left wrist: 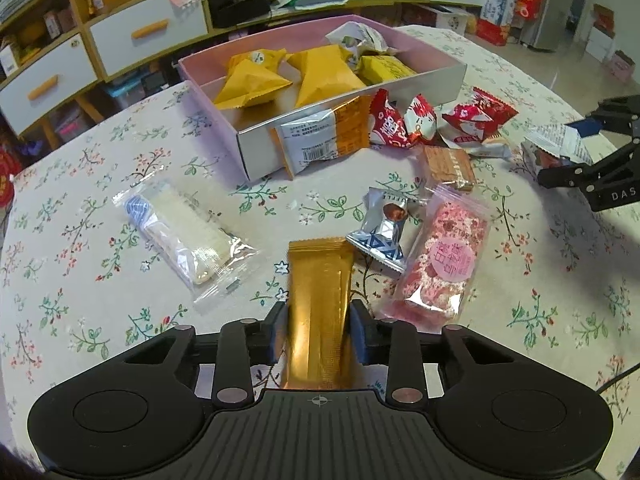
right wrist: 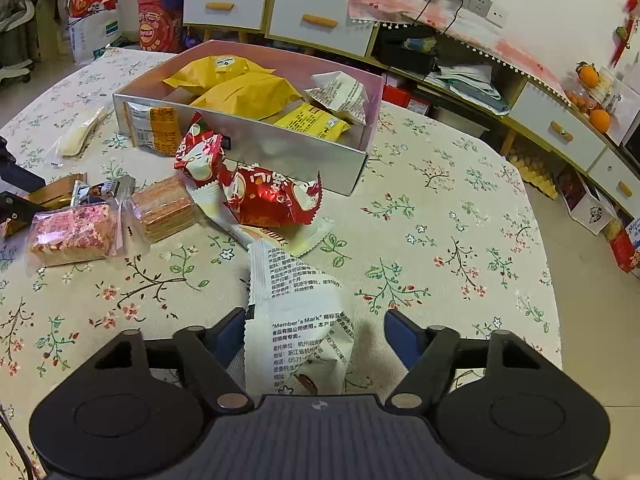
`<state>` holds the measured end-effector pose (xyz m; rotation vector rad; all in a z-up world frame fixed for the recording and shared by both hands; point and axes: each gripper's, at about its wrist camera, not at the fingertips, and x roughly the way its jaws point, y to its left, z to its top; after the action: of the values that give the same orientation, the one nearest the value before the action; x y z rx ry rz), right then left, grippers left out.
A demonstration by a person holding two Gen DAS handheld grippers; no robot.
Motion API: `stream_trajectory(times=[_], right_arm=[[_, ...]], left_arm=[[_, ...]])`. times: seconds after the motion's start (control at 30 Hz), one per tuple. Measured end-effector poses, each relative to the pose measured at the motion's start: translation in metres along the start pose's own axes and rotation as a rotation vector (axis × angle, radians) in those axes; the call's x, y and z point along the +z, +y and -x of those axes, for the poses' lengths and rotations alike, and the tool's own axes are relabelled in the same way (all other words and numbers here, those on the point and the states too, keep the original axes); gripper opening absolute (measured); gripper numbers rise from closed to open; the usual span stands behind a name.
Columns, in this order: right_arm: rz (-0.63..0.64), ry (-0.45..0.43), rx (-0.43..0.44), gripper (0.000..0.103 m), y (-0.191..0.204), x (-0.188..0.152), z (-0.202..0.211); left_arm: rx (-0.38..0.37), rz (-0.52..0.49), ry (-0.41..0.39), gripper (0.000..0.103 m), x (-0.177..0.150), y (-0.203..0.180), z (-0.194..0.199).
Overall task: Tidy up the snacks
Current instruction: 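Grasp the gold bar pack with the left tool while the right tool grasps the white printed bag, then carry the gold bar pack and white printed bag into the pink box and release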
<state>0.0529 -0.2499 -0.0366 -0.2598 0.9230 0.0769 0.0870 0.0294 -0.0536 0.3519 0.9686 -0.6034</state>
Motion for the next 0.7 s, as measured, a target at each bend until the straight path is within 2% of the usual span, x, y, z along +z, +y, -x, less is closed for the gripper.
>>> stream_trajectory(times=[0.1,0.17,0.23,0.7], right_arm=[[-0.004,0.003,0.006,0.038,0.000,0.001,-0.001],[0.000,0.004,0.013,0.029,0.001,0.002,-0.001],[0.019,0.007,0.018,0.024,0.004,0.003,-0.001],[0.063,-0.011,-0.002,0.022,0.008,0.012,0.006]], left_arm=[[0.006,0.007,-0.001,0.028,0.001,-0.002,0.000],[0.012,0.009,-0.002,0.027,0.001,-0.003,0.000],[0.015,0.013,-0.003,0.027,0.002,-0.003,0.000],[0.032,0.054,-0.036,0.026,0.009,0.002,0.009]])
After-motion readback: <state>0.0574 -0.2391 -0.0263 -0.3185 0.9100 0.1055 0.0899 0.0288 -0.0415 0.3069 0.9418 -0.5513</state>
